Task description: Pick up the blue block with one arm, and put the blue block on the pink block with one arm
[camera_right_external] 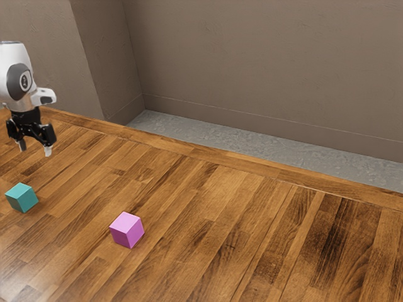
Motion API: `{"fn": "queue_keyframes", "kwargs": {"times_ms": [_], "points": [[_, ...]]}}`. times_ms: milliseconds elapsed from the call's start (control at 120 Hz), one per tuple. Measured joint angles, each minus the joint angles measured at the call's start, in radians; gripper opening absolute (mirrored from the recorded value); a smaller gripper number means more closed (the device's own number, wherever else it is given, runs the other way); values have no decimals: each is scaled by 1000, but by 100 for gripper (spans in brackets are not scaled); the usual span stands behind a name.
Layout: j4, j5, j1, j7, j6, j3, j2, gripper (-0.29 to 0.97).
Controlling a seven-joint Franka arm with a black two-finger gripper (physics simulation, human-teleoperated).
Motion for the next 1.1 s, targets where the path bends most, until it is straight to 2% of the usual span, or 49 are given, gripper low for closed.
{"fn": "queue_keyframes", "kwargs": {"times_ms": [133, 233, 300, 383, 458, 775, 1100], "points": [[20, -59, 44, 74, 90, -6, 36, 68], [24, -76, 65, 119, 111, -20, 51, 67], [98, -92, 166, 151, 99, -102, 103, 66], [182, -70, 310, 200, 84, -274, 168, 66], [216, -52, 355, 244, 78, -328, 202, 67], [236, 0, 409, 379, 83, -348, 239, 68], [238, 5, 425, 331, 116, -351, 284, 68]]}}
